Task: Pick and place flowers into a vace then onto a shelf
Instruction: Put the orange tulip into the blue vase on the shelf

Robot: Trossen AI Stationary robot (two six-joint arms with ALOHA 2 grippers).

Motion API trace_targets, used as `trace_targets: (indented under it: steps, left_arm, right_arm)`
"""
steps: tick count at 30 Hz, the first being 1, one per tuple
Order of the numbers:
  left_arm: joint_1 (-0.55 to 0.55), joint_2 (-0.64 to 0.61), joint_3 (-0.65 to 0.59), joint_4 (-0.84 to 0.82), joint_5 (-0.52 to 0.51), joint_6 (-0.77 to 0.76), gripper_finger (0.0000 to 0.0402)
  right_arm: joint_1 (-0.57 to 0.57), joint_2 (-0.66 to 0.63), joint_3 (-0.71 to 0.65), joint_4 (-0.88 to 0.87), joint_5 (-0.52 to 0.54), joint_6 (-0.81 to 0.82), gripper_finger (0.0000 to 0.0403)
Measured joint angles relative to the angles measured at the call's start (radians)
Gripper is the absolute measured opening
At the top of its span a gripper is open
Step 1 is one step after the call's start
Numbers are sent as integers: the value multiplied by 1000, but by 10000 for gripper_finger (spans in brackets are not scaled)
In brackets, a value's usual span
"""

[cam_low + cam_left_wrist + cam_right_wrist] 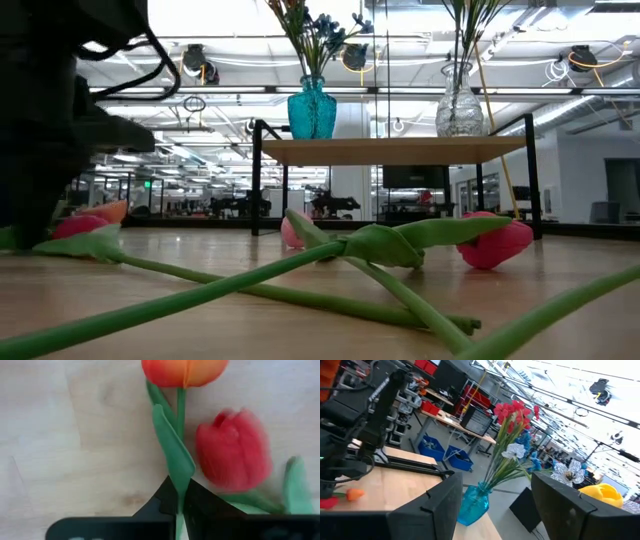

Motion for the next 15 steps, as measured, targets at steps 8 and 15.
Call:
trace_targets:
  steps: [8,15]
  left_arm:
    - [-2,-225,373,-217,-612,235,8]
    - [13,-277,697,164,-1335,1492,7]
  right_arm:
    - [-49,0,0,1,0,-5,228]
    - [-74,0,0,1,0,0,228]
